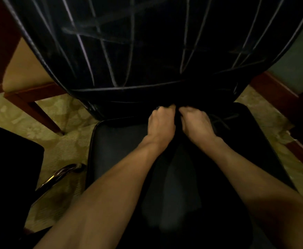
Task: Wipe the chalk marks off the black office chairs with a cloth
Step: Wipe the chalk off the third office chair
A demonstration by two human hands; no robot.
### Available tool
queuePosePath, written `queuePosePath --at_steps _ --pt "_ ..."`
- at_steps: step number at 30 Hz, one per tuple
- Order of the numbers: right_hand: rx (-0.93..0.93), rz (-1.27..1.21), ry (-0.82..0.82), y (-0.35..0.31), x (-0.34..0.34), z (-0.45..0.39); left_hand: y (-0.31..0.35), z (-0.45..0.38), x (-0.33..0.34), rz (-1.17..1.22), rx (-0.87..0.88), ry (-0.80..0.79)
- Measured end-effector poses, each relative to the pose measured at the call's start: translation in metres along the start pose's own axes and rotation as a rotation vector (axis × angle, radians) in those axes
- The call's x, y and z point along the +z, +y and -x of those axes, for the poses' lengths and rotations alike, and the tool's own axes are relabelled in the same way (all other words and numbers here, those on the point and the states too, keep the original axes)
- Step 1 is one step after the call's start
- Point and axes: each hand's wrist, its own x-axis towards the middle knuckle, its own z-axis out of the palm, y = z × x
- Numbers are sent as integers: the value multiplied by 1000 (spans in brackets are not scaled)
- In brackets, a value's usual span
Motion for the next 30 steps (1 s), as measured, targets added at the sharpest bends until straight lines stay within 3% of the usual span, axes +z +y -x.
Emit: queuePosePath --at_steps 4,8,13,17,20,25,30 --pt "-115 -122 105 -10 0 67 -2 67 1 61 38 -11" --pt "-139 -107 80 -27 0 122 -8 123 -2 123 103 -82" --pt "-109 -19 -27 -23 -5 49 -16 53 -1 14 69 25" --pt "38 85 -58 -19 -13 9 -5 1 6 35 -14 76" --pt "93 42 -39 -12 -13 36 8 18 11 77 12 59" --pt "13 -21 129 1 -17 115 17 78 15 159 288 39" --pt "122 54 0 35 -24 77 45 30 30 172 239 39"
